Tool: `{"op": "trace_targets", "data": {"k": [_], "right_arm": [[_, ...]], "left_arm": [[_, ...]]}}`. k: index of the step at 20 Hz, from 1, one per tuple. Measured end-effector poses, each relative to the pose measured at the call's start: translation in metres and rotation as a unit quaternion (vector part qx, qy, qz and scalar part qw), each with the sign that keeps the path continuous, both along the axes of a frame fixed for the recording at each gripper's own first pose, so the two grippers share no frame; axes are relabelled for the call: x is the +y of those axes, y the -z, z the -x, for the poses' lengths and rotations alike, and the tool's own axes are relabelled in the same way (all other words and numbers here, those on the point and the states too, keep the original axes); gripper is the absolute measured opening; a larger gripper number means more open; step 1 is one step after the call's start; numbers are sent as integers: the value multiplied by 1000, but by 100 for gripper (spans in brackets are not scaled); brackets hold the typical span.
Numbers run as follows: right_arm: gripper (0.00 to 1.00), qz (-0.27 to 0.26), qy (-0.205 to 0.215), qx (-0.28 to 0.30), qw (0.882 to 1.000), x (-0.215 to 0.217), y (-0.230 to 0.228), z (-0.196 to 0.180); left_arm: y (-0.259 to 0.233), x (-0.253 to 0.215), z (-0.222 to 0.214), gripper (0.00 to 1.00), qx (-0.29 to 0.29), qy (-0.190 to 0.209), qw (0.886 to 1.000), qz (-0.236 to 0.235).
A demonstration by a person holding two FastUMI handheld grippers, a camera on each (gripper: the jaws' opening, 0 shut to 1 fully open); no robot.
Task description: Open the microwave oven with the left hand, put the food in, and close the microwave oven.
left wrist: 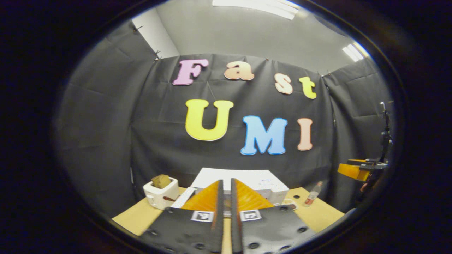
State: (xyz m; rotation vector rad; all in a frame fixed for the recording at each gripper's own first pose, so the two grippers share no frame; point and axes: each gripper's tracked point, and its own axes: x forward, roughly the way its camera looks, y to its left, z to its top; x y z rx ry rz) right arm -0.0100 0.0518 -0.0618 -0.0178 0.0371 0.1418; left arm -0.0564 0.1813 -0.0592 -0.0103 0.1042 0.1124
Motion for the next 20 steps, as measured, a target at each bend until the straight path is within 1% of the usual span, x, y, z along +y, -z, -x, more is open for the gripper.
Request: {"op": "trace_targets", "data": {"k": [1,2,3,6,10,13,16,18,20], "right_arm": [[87,1,-3,-1,1000,3,-2,0],[88,2,-4,-4,1000,6,-6,0],[88,3,-5,-6,1000,11,-7,-1],[87,4,-5,-11,1000,21,-10,-6],[88,-2,-1,-20,1000,31,-13,-7],[88,-19,8,-25,999,33,-16,-8],[88,-23,16,-20,999,32,-16,-8],[88,-18,18,-13,1000,32,-15,-8],[87,-14,17,-14,1000,32,-17,-7]], "left_arm": [[1,8,7,7,2,-5,1000,5],[4,13,14,7,8,-2,1000,14],[10,26,23,7,14,-9,1000,16],[22,86,50,7,37,-38,998,15],[58,156,89,7,80,-86,993,19],[92,181,103,7,109,-96,989,27],[136,202,105,7,148,-98,984,32],[164,206,107,7,169,-98,979,50],[185,203,109,7,187,-94,976,57]]}}
